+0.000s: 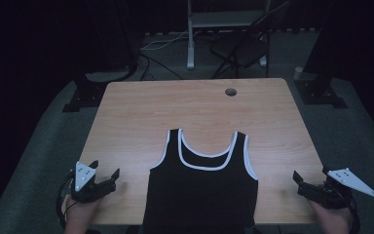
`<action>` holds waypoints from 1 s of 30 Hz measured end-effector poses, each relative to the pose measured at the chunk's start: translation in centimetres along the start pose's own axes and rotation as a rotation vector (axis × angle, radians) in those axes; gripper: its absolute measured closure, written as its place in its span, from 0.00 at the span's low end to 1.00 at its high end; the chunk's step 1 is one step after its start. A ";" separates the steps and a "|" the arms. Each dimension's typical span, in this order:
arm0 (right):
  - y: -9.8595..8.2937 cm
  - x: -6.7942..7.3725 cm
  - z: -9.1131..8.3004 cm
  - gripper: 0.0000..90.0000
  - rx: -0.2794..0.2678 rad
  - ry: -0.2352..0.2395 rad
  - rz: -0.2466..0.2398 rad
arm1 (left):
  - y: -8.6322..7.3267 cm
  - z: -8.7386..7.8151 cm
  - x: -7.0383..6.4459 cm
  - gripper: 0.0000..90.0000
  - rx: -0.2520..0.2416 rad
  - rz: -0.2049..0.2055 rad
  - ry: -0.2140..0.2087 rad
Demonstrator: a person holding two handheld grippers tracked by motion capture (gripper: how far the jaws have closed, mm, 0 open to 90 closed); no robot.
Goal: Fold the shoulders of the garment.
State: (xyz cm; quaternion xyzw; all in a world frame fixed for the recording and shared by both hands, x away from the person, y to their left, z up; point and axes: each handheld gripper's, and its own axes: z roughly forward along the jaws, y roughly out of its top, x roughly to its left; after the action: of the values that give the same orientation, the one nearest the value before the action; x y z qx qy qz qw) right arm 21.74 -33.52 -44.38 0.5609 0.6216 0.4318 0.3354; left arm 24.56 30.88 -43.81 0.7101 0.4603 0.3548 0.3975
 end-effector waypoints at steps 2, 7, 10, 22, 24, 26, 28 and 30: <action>0.0 0.0 0.0 0.01 0.003 0.002 -0.001 | 0.0 0.0 0.0 0.23 -0.002 -0.003 -0.001; 0.1 0.2 0.2 0.01 0.019 0.011 -0.015 | 0.0 0.1 0.2 0.23 0.006 -0.014 -0.010; 0.1 0.4 0.3 0.01 0.026 0.045 0.001 | -0.1 -0.2 -0.1 0.23 -0.022 0.017 -0.016; 0.4 2.5 1.3 0.01 0.061 0.134 -0.041 | 0.1 -0.1 -0.5 0.23 -0.023 -0.025 -0.101; 0.6 3.6 1.7 0.00 0.069 0.153 -0.041 | 0.3 -0.1 -0.9 0.23 -0.021 -0.019 -0.117; 0.7 4.3 2.0 0.00 0.074 0.161 -0.056 | 0.5 0.0 -1.4 0.23 -0.017 -0.003 -0.127; 0.8 5.0 2.3 0.00 0.081 0.178 -0.076 | 0.7 0.0 -2.0 0.23 -0.021 0.010 -0.139; 0.9 5.6 2.6 0.00 0.085 0.190 -0.095 | 0.9 0.1 -2.7 0.23 -0.018 0.026 -0.156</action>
State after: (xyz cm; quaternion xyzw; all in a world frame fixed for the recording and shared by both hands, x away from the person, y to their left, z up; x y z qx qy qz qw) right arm 23.60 -27.54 -44.27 0.5010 0.6944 0.4397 0.2710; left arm 24.12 28.08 -43.40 0.7378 0.4153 0.3080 0.4340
